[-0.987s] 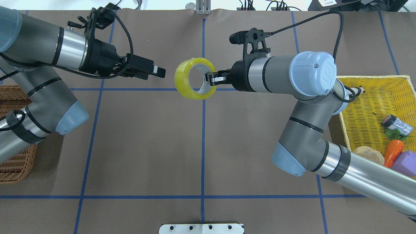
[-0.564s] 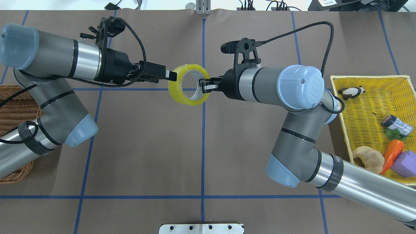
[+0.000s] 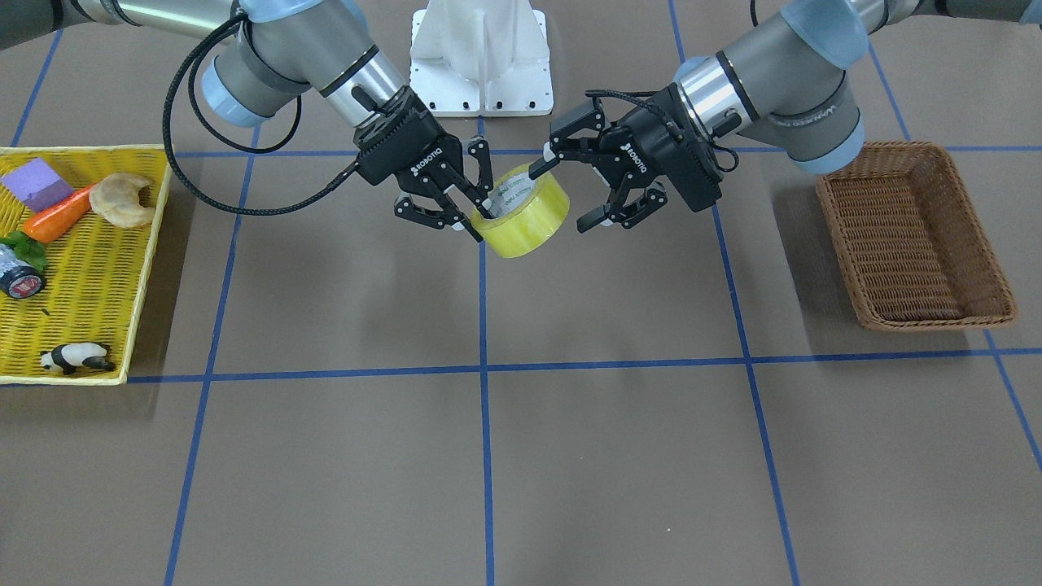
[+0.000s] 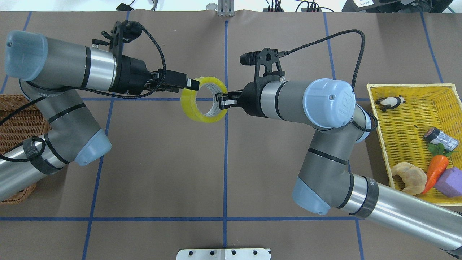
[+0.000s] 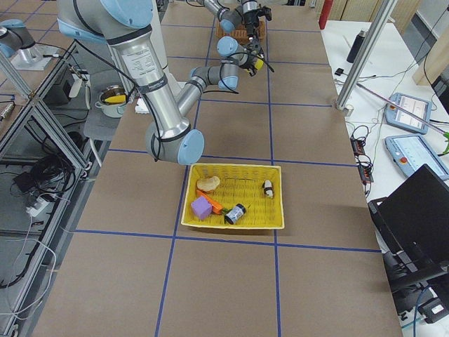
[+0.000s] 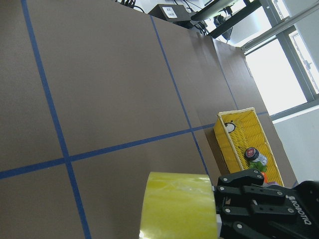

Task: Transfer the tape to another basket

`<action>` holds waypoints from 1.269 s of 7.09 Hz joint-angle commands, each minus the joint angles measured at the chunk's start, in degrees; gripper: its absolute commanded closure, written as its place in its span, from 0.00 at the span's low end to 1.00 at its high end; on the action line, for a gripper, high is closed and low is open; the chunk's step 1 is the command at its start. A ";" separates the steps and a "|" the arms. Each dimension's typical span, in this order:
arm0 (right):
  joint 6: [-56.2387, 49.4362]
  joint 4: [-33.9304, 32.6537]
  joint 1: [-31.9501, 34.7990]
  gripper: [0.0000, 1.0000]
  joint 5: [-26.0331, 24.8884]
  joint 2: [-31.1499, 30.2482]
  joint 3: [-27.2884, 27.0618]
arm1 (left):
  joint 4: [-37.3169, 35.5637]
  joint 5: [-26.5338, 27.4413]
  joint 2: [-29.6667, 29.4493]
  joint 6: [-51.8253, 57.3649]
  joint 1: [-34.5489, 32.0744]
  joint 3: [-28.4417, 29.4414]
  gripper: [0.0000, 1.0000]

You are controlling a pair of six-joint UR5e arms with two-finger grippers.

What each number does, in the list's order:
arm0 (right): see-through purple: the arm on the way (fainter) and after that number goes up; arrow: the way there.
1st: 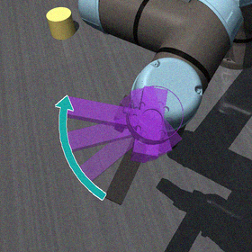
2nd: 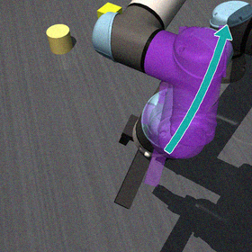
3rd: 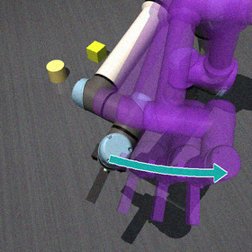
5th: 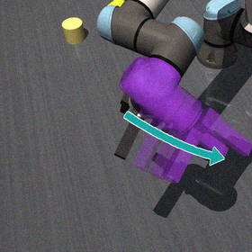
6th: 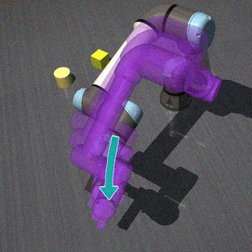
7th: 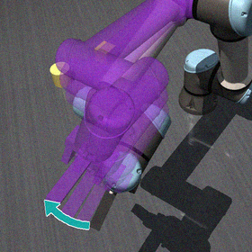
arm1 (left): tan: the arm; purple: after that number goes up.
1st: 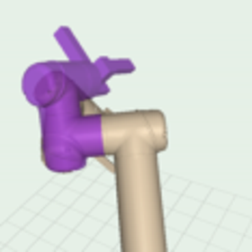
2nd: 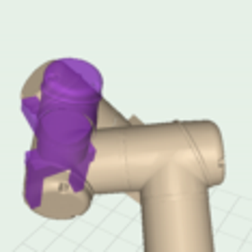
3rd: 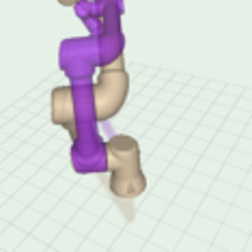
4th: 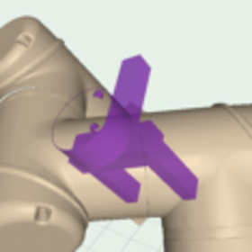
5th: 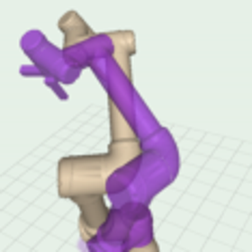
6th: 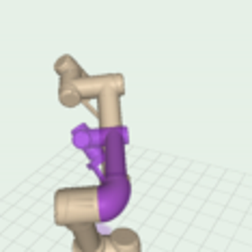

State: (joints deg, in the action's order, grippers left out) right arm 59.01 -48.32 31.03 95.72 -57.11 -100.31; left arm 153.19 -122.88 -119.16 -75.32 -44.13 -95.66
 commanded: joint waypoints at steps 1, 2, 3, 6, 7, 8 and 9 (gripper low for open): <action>0.05 0.07 -0.18 1.00 0.00 -0.02 -0.15 | 0.00 0.01 -0.01 0.00 0.01 0.04 0.01; 0.05 0.07 -0.18 1.00 0.00 0.07 -0.15 | 0.00 0.01 -0.01 0.00 0.01 0.12 0.01; 0.22 0.16 -0.18 0.52 0.00 0.50 -0.24 | 0.00 0.01 0.07 0.00 0.09 0.12 0.62; 11.22 0.07 -0.18 0.00 -1.32 2.97 -0.41 | -0.09 -0.08 -0.36 -3.42 0.36 -0.14 1.00; 11.04 0.07 -0.09 0.00 -1.23 2.80 -0.50 | 0.00 -0.08 -0.45 -4.30 0.36 -0.23 1.00; 10.16 1.12 0.09 0.00 -0.97 1.14 -2.24 | 0.00 0.01 -0.37 -4.31 0.36 -0.49 1.00; 10.07 2.69 0.09 0.00 -0.88 -0.88 -3.04 | 0.00 0.01 -0.28 -4.31 0.36 -0.40 1.00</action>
State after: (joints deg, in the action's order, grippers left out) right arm 69.45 -47.16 31.05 94.66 -55.80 -102.18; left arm 153.16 -122.92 -119.54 -79.46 -43.74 -96.03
